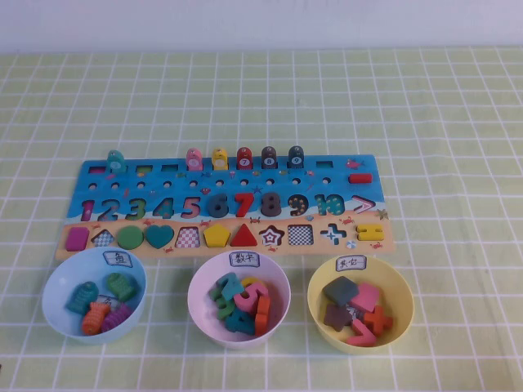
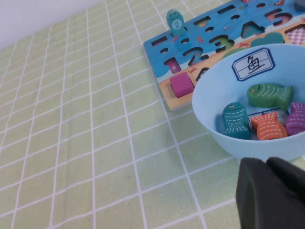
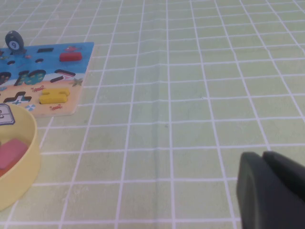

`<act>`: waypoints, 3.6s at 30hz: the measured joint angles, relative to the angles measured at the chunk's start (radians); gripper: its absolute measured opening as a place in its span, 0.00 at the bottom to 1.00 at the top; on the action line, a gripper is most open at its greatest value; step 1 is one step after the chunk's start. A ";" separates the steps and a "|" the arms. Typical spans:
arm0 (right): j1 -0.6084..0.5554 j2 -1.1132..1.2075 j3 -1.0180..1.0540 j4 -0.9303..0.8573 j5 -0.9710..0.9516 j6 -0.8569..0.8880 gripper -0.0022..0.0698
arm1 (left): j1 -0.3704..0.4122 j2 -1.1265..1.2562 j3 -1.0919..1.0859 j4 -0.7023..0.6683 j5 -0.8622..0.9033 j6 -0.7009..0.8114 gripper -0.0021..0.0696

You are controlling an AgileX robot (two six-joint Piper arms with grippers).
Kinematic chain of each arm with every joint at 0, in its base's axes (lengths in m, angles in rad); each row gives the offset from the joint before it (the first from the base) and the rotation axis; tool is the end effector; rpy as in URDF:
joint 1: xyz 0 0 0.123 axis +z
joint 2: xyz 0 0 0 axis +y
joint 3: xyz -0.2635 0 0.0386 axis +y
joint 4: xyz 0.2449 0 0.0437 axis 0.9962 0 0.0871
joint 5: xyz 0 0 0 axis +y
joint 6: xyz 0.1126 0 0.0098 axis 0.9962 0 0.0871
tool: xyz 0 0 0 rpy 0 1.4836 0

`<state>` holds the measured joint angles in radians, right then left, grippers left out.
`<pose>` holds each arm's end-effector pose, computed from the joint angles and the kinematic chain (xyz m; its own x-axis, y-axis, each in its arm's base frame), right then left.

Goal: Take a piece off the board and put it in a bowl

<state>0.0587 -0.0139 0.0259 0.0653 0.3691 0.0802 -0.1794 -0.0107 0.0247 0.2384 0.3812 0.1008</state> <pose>0.0892 0.0079 0.1660 -0.2971 0.1234 -0.9469 -0.0398 0.9892 0.1414 0.0895 -0.0061 0.1659 -0.2440 0.3653 -0.8984 0.1819 0.9272 0.3276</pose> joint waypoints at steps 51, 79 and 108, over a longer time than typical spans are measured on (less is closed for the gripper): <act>0.000 0.000 0.000 0.922 -0.211 -0.125 0.01 | 0.000 0.000 0.000 0.000 0.000 0.000 0.02; 0.107 1.476 -1.471 0.149 0.847 -0.221 0.01 | 0.000 0.000 0.000 0.000 0.000 0.000 0.02; 0.383 2.355 -2.411 0.032 0.876 -0.161 0.08 | 0.000 0.000 0.000 0.077 0.007 0.000 0.02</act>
<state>0.4420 2.3411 -2.3852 0.0975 1.2449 -0.0803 -0.1794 -0.0107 0.0247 0.3155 0.3878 0.1008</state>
